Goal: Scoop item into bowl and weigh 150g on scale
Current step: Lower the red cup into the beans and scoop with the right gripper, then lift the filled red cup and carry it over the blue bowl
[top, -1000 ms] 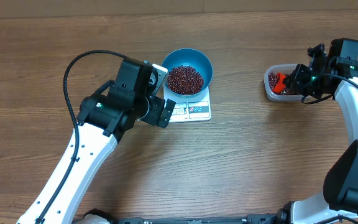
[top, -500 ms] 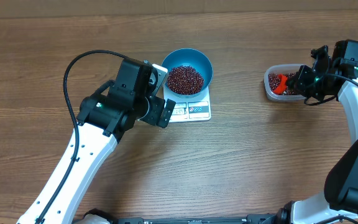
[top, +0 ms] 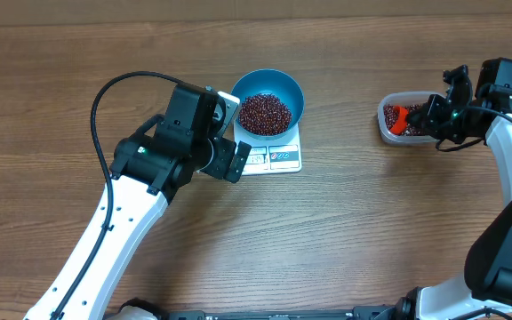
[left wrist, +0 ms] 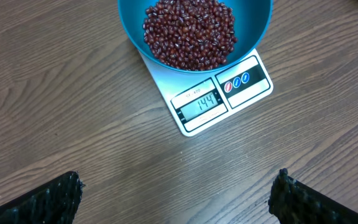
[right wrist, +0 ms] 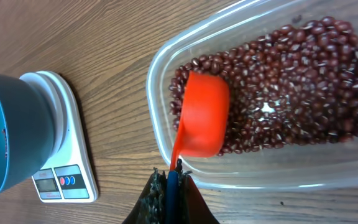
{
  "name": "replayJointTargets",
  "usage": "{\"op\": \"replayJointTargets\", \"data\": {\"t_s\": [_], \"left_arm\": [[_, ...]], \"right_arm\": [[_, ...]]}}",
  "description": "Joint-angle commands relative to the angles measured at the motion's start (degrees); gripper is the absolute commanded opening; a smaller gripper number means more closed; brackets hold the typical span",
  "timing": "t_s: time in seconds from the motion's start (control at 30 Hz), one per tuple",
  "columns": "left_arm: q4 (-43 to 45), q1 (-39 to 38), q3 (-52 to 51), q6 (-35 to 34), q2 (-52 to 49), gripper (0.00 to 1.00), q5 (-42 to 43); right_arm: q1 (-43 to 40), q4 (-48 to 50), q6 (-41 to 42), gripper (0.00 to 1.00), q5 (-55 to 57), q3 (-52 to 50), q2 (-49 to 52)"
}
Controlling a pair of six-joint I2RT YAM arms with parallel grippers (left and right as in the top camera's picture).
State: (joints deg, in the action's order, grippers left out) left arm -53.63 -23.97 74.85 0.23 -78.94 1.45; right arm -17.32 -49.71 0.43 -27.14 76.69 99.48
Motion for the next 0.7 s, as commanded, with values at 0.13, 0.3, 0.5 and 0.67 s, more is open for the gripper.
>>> {"op": "replayJointTargets", "data": {"t_s": [0.13, 0.3, 0.5, 0.67], "left_arm": [[0.1, 0.0, 0.8, 1.1, -0.5, 0.99, -0.2], [0.1, 0.0, 0.8, 1.1, -0.5, 1.00, -0.2], [0.1, 0.0, 0.8, 1.1, -0.5, 0.99, -0.2], [0.1, 0.0, 0.8, 1.1, -0.5, 0.99, -0.2]], "right_arm": [[-4.2, -0.1, -1.6, 0.04, -6.4, -0.1, -2.0], [-5.9, -0.1, -2.4, 0.04, -8.6, -0.1, -2.0], [-7.6, -0.5, -2.5, 0.04, -9.0, -0.1, -2.0], [-9.8, -2.1, -5.5, 0.04, -12.2, -0.1, -2.0]]}}
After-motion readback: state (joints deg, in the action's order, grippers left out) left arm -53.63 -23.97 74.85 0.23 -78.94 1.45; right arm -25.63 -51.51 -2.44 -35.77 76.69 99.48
